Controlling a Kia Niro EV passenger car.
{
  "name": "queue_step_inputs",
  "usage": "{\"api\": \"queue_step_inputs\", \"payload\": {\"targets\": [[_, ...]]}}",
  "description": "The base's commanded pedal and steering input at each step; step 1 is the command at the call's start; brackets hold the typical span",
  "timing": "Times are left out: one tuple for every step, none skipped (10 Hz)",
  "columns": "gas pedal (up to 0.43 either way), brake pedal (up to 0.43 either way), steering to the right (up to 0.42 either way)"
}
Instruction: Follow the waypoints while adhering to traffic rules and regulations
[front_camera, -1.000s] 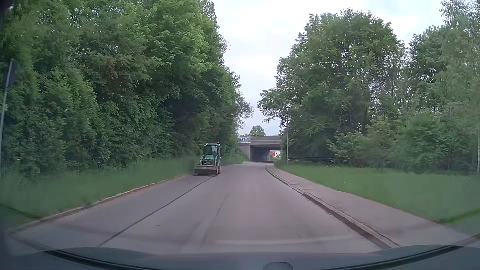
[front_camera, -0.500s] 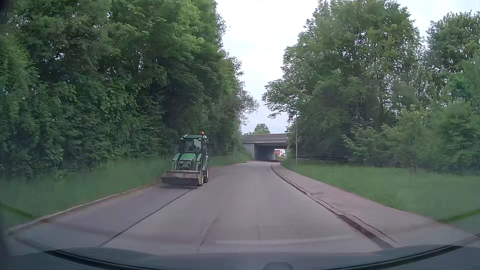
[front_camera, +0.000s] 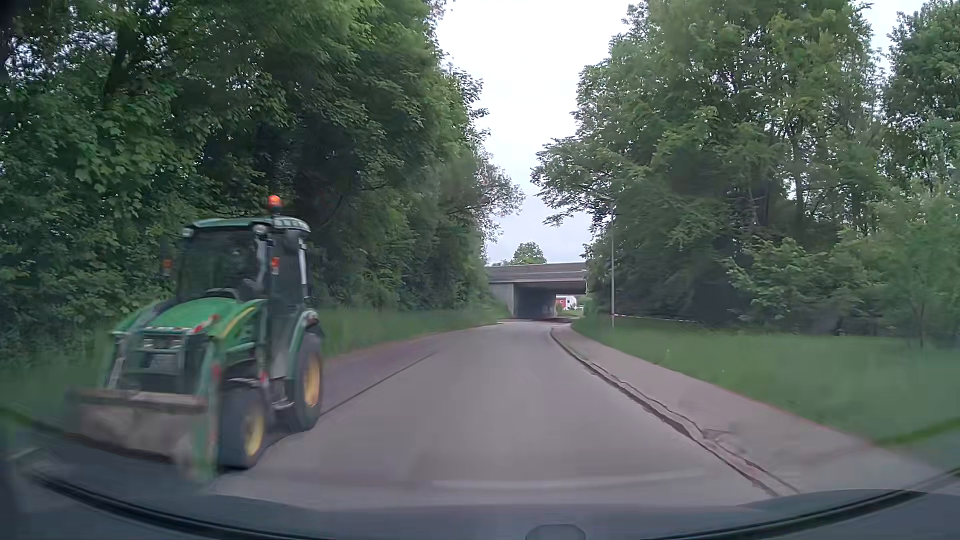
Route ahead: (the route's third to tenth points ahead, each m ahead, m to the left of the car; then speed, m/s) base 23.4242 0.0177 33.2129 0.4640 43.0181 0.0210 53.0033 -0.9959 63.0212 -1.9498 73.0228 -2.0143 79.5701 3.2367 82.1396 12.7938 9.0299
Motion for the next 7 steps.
{"api": "queue_step_inputs", "payload": {"targets": [[0.150,0.000,-0.004],[0.150,0.000,-0.002],[0.150,0.000,0.001],[0.150,0.000,0.001],[0.150,0.000,0.001],[0.150,0.000,0.000],[0.150,0.000,0.000]]}}
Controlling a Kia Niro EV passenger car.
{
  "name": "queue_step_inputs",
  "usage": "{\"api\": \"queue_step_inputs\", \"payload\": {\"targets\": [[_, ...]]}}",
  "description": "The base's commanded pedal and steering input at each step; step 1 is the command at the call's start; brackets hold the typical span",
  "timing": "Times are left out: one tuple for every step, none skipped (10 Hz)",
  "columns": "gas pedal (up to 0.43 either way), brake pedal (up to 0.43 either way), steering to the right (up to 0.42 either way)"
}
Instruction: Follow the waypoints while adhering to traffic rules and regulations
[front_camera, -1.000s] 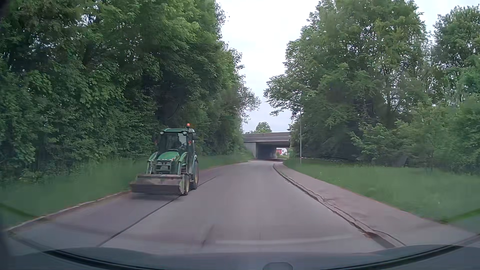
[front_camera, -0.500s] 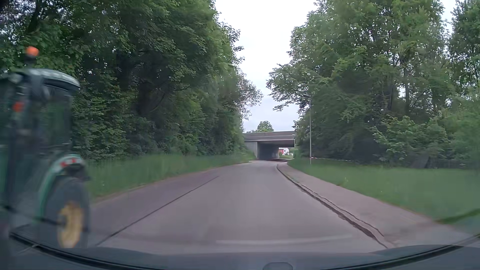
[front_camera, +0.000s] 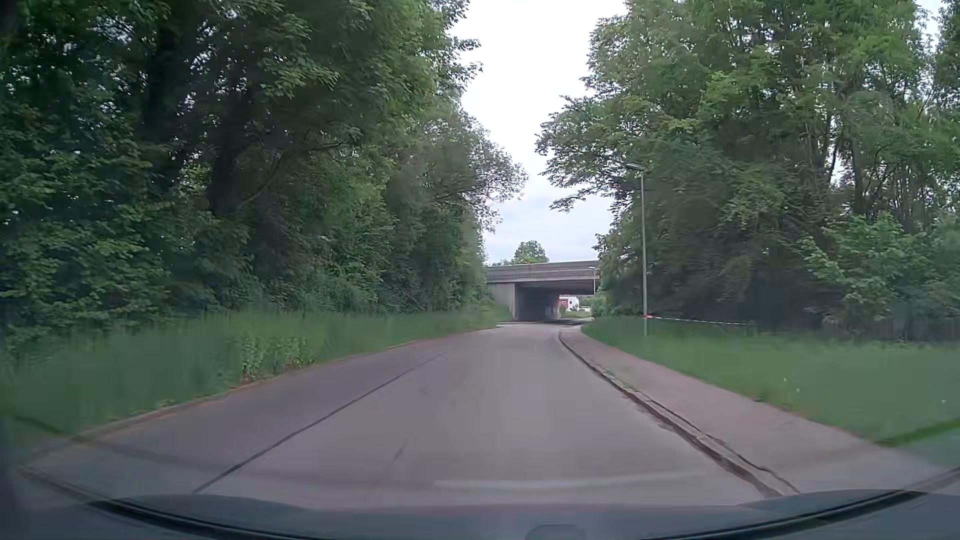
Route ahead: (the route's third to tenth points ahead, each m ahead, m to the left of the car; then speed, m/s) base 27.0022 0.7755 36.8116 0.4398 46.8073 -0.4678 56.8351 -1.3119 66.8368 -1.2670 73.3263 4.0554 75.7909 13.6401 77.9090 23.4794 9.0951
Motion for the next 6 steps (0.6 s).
{"api": "queue_step_inputs", "payload": {"targets": [[0.150,0.000,0.000],[0.150,0.000,0.001],[0.150,0.000,0.001],[0.150,0.000,0.001],[0.150,0.000,0.001],[0.150,0.000,0.002]]}}
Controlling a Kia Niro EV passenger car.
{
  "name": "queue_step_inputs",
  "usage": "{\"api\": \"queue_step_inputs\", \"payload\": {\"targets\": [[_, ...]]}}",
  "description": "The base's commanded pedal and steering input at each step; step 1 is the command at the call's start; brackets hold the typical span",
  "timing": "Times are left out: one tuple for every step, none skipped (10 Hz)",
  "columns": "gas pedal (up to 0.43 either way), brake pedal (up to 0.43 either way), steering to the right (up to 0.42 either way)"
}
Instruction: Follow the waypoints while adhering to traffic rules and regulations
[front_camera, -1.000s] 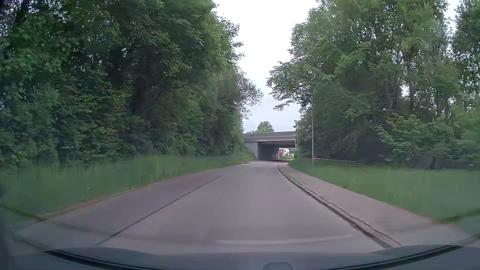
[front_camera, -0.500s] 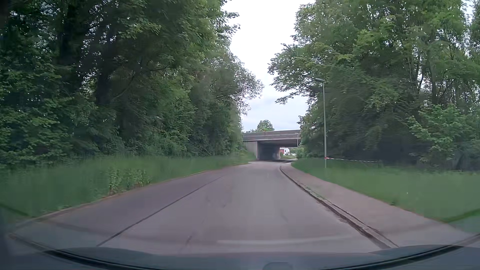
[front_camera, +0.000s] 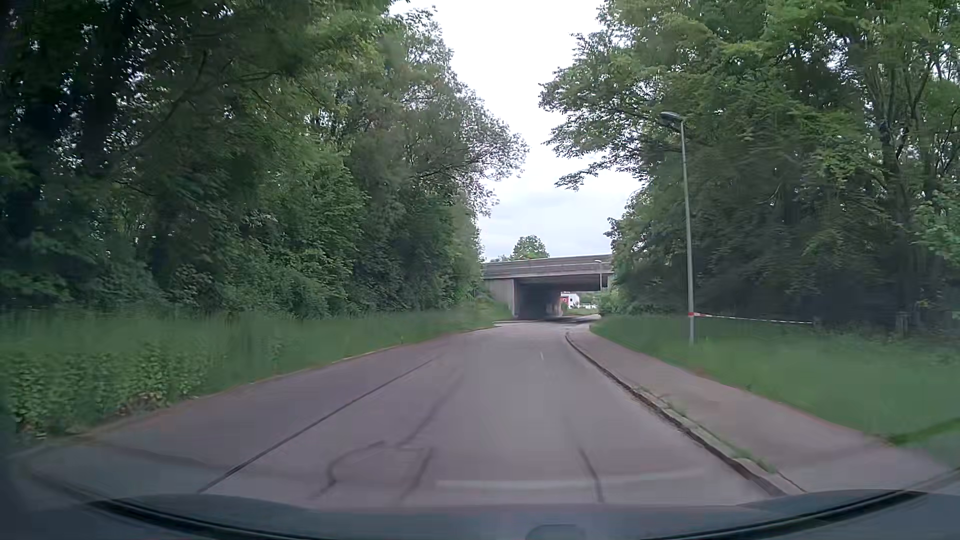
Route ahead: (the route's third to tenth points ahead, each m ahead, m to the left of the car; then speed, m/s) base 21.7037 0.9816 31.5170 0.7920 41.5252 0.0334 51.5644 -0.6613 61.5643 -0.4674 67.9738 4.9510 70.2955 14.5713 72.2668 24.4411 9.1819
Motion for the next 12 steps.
{"api": "queue_step_inputs", "payload": {"targets": [[0.150,0.000,0.002],[0.150,0.000,0.004],[0.150,0.000,0.009],[0.150,0.000,0.010],[0.150,0.000,0.010],[0.150,0.000,0.010],[0.150,0.000,0.011],[0.150,0.000,0.013],[0.150,0.000,0.014],[0.150,0.000,0.014],[0.110,0.000,0.014],[0.008,0.000,0.014]]}}
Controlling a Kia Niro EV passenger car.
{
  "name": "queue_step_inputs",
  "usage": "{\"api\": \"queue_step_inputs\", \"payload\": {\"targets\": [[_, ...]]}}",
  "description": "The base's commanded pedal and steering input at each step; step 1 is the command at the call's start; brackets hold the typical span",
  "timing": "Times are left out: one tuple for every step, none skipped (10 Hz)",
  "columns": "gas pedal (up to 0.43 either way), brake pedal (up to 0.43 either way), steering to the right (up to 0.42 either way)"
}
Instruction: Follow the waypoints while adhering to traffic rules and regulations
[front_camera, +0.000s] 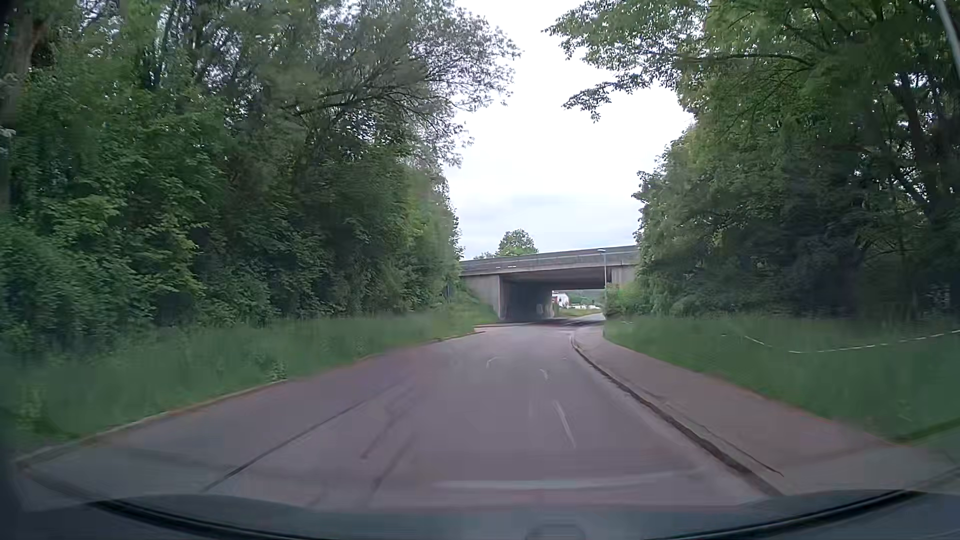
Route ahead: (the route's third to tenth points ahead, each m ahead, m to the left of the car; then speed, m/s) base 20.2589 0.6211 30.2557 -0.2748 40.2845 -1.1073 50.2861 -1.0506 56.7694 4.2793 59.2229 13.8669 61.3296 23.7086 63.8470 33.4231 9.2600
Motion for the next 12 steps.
{"api": "queue_step_inputs", "payload": {"targets": [[0.000,0.000,0.013],[0.000,0.000,0.011],[0.000,0.000,0.011],[0.000,0.000,0.010],[0.000,0.000,0.010],[0.000,0.000,0.010],[0.000,0.000,0.009],[0.000,0.000,0.008],[0.000,0.000,0.008],[0.000,0.000,0.008],[0.000,0.000,0.008],[0.000,0.000,0.008]]}}
